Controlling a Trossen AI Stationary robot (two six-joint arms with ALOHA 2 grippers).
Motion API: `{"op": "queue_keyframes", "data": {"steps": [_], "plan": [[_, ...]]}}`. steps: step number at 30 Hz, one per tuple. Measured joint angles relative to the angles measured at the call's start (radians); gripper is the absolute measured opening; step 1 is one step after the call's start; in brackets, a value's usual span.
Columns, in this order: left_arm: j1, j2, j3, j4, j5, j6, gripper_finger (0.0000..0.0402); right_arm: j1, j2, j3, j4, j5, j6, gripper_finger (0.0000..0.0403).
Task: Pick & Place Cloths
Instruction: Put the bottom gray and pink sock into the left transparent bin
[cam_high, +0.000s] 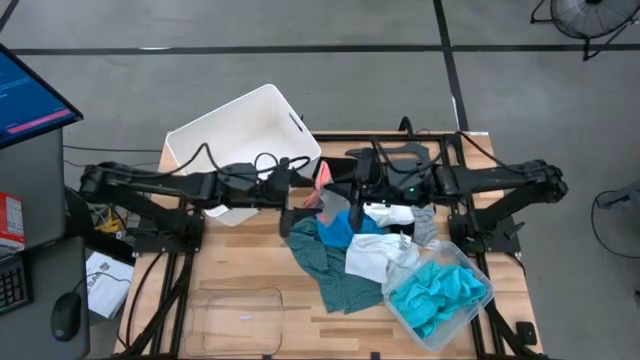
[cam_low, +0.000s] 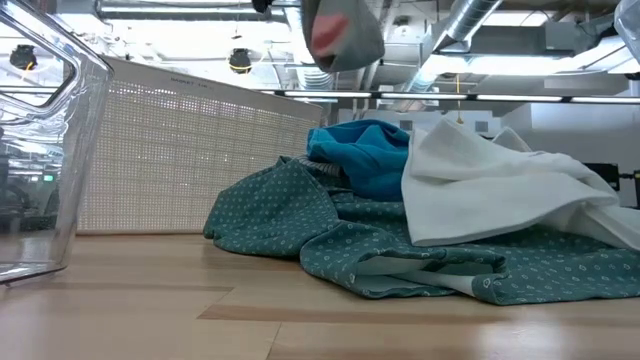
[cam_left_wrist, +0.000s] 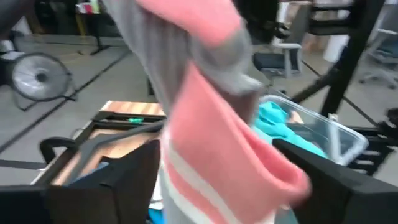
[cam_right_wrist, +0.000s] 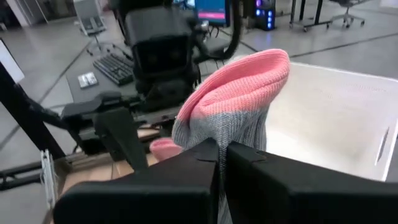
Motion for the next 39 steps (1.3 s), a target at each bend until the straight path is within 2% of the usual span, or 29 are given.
{"op": "queue_keyframes", "data": {"steps": [6,9,11,13,15,20,22,26,29,34,39], "plan": [[0.000,0.053,0.000,0.101,0.016,-0.011,0.0340,0.002,0.025,-0.002,0.052,-0.018,0.002,0.0000],[0.000,0.073,0.000,0.116,0.023,-0.052,0.0337,0.003,0.036,0.001,0.098,-0.027,0.002,0.0000],[0.000,0.082,0.000,0.116,0.023,-0.079,0.0320,0.008,0.037,0.000,0.100,-0.028,0.002,0.0000],[0.000,0.083,0.000,0.114,0.023,-0.099,0.0287,0.008,0.036,0.000,0.103,-0.028,0.002,0.0000],[0.000,0.082,0.000,0.114,0.023,-0.117,0.0236,0.008,0.036,0.000,0.103,-0.028,0.002,0.0000],[0.000,0.063,0.000,0.100,0.013,-0.199,0.0052,0.008,0.036,0.000,0.103,-0.028,0.002,0.0000],[-0.002,0.052,0.000,0.084,0.014,-0.203,0.0018,0.008,0.036,0.000,0.104,-0.027,0.002,0.0001],[-0.020,0.017,0.000,-0.003,0.014,-0.203,0.0004,0.008,0.030,0.007,0.088,-0.028,-0.015,0.0024],[-0.043,-0.043,0.001,-0.143,0.017,-0.233,0.0002,0.016,0.002,0.038,0.068,-0.031,-0.055,0.0055],[-0.106,-0.163,0.000,-0.335,0.123,-0.352,0.0001,0.036,-0.063,0.104,-0.005,-0.031,-0.086,0.0097],[-0.246,-0.258,0.000,-0.482,0.217,-0.549,0.0001,0.041,-0.121,0.126,-0.052,-0.031,-0.087,0.0118]]}}
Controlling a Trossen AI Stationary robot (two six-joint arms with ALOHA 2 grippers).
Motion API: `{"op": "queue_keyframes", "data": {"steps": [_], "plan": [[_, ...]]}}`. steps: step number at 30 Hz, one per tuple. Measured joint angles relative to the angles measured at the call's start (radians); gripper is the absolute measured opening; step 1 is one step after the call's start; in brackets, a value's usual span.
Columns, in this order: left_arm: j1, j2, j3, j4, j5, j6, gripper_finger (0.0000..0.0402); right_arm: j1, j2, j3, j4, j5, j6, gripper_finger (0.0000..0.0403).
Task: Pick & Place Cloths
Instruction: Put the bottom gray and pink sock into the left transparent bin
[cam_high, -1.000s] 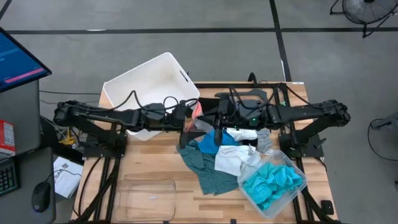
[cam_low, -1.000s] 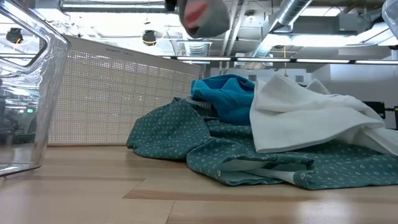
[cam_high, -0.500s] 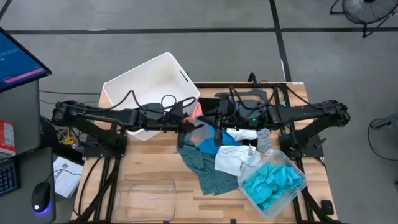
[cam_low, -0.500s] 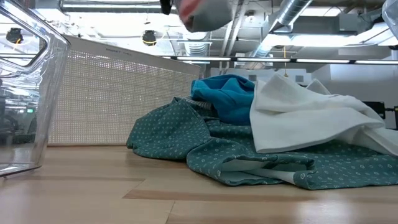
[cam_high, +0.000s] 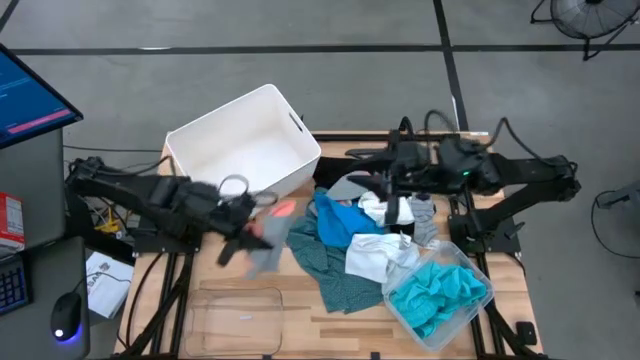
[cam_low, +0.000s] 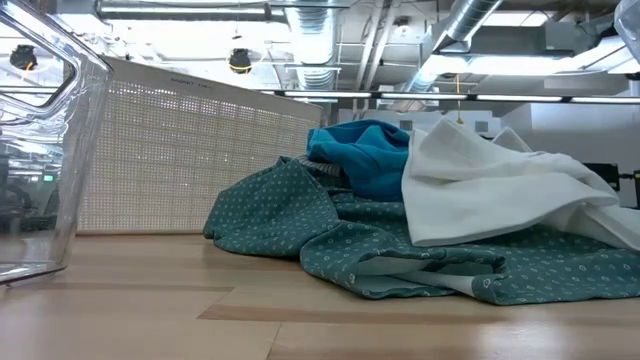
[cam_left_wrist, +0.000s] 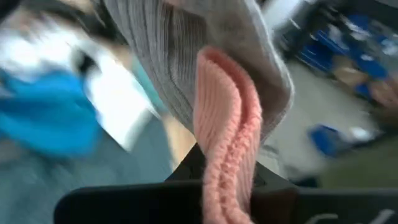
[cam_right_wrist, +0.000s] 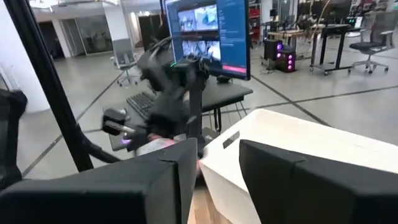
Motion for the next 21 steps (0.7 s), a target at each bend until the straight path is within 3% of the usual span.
{"op": "queue_keyframes", "data": {"steps": [5,11,15,21], "plan": [[-0.216,-0.010,0.000,-0.110,-0.032,-0.200,0.0000,-0.002,-0.020,0.001,-0.030,0.006,0.001,0.0124],[-0.436,0.066,0.000,-0.213,-0.135,-0.366,0.0000,-0.002,-0.016,-0.002,-0.061,0.006,0.004,0.0121],[-0.509,0.134,0.000,-0.273,-0.195,-0.406,0.0000,-0.005,0.007,-0.007,-0.083,0.007,0.012,0.0121],[-0.505,0.230,0.000,-0.348,-0.237,-0.410,0.0000,-0.005,0.034,-0.005,-0.074,0.007,0.013,0.0121]]}}
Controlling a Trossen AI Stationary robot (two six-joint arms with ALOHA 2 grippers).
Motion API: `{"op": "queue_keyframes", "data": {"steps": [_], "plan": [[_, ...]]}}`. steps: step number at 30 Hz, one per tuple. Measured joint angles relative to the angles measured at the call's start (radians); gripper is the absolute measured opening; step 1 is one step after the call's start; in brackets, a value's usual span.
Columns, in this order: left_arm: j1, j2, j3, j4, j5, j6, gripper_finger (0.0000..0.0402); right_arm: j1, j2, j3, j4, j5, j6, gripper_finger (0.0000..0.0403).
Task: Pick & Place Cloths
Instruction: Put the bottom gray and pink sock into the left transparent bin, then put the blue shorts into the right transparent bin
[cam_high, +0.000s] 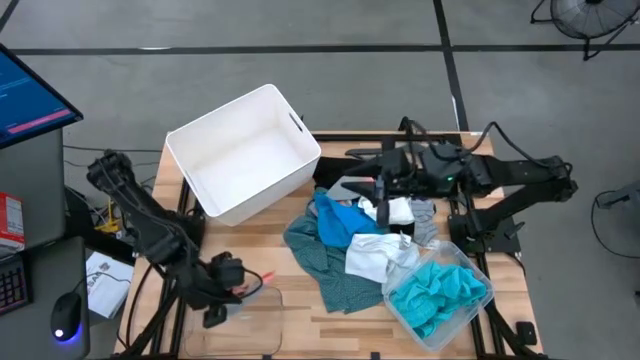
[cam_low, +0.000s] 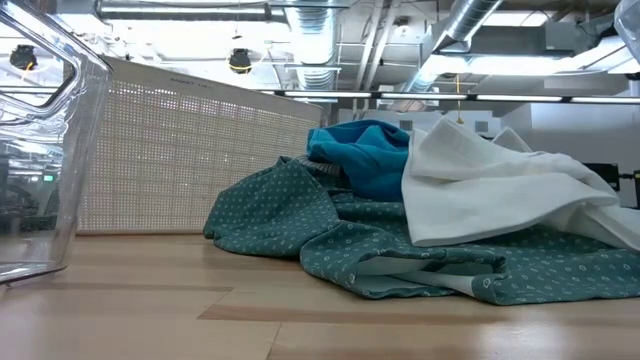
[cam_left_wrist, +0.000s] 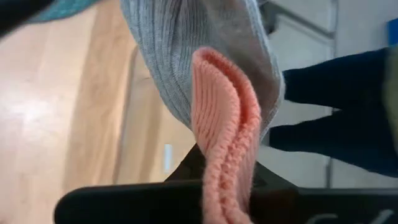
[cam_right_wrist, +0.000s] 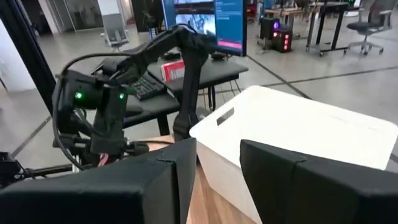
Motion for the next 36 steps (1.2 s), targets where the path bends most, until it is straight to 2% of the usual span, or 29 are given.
{"op": "queue_keyframes", "data": {"steps": [7,15,23,28,31,36], "plan": [[0.023,0.070,0.000,-0.013,0.016,0.000,0.0000,0.000,0.017,0.001,-0.018,0.000,0.025,0.0121],[0.022,0.133,0.000,-0.006,0.222,-0.045,0.0000,0.003,0.020,0.000,-0.064,0.000,0.026,0.0121],[0.022,0.144,0.000,0.015,0.251,-0.048,0.0015,-0.005,0.020,0.000,-0.103,0.000,0.025,0.0121],[0.018,0.144,0.000,0.055,0.308,-0.028,0.0063,-0.005,0.020,0.000,-0.141,0.000,0.025,0.0138],[0.017,0.144,0.000,0.069,0.361,-0.022,0.0107,-0.005,0.020,0.000,-0.182,-0.001,0.025,0.0162],[0.017,0.144,0.000,0.072,0.384,-0.019,0.0190,-0.005,0.020,0.000,-0.253,0.000,0.025,0.0214]]}}
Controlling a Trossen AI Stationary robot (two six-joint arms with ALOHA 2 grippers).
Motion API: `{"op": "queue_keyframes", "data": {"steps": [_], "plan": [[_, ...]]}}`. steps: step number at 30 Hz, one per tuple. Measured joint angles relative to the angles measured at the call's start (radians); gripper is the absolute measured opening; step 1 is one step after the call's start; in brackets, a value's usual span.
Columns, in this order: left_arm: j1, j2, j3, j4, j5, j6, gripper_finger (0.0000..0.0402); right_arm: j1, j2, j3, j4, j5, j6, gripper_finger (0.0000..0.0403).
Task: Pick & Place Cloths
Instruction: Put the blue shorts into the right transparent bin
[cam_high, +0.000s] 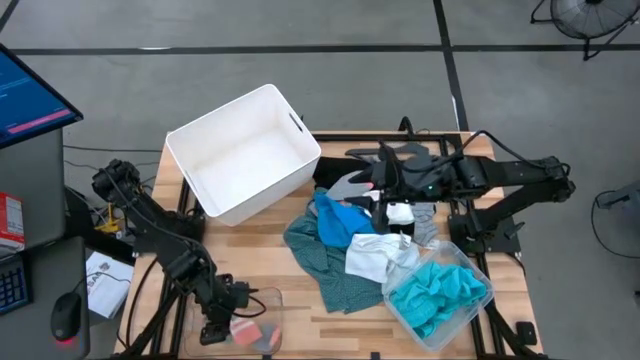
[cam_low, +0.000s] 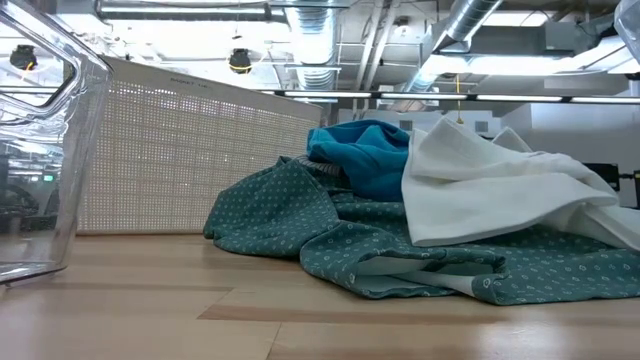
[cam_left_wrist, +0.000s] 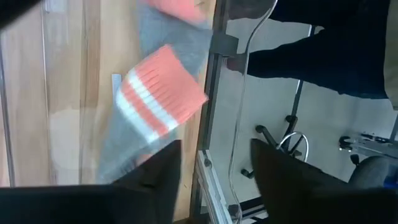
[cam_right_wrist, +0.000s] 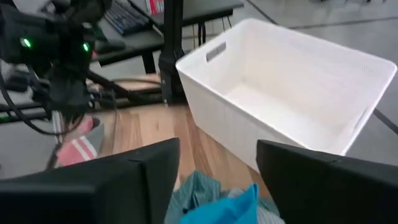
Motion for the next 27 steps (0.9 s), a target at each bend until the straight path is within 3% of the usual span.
{"op": "queue_keyframes", "data": {"steps": [6,12,14,27], "plan": [[0.035,-0.005,0.000,-0.001,-0.011,-0.007,0.0260,-0.019,0.012,0.001,-0.169,0.044,0.071,0.0245],[0.111,-0.086,0.000,-0.001,-0.089,0.003,0.0269,-0.089,0.094,-0.002,-0.428,0.053,0.207,0.0245],[0.141,-0.138,0.000,0.001,-0.137,0.021,0.0266,-0.095,0.145,0.001,-0.429,0.047,0.209,0.0245],[0.201,-0.503,0.000,0.029,-0.729,0.188,0.0250,-0.086,0.491,0.000,-0.356,-0.181,0.102,0.0245]]}}
